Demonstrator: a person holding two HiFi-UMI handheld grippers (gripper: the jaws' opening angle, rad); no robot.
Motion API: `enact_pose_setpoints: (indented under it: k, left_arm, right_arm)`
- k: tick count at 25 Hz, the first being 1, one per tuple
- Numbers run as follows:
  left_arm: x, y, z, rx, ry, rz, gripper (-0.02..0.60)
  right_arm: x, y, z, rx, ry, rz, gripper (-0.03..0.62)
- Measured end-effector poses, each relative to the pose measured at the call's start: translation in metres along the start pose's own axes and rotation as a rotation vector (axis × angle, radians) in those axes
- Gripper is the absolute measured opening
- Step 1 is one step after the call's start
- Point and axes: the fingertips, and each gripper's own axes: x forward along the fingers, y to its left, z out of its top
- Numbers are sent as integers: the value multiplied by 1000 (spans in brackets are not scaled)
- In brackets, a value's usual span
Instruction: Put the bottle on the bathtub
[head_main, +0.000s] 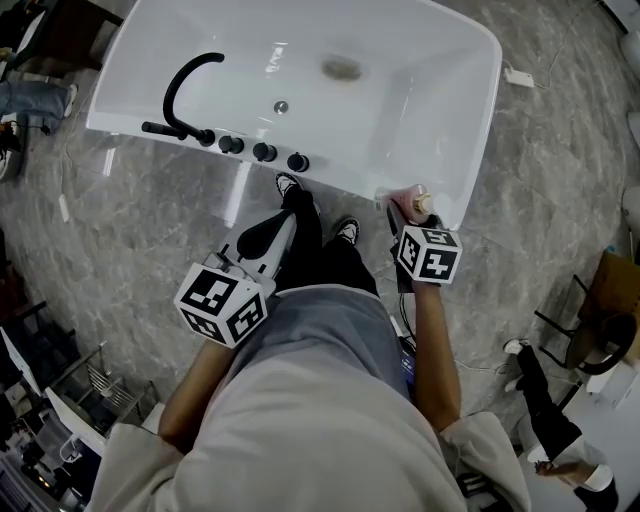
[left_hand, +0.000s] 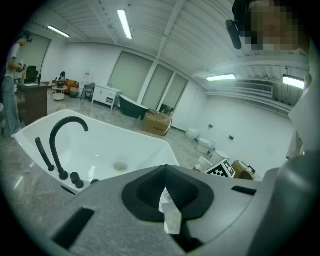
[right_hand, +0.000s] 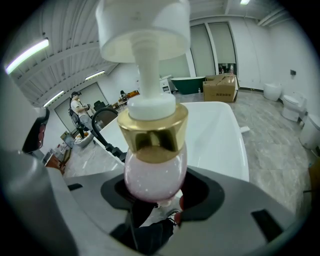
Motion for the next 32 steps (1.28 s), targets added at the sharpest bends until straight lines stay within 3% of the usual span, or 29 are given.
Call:
enact_pose_setpoints:
  k: [32]
  left_arm:
    - [11, 15, 1, -4, 45, 21, 5]
  right_arm:
    - [58, -45, -20, 35, 39, -148, 218]
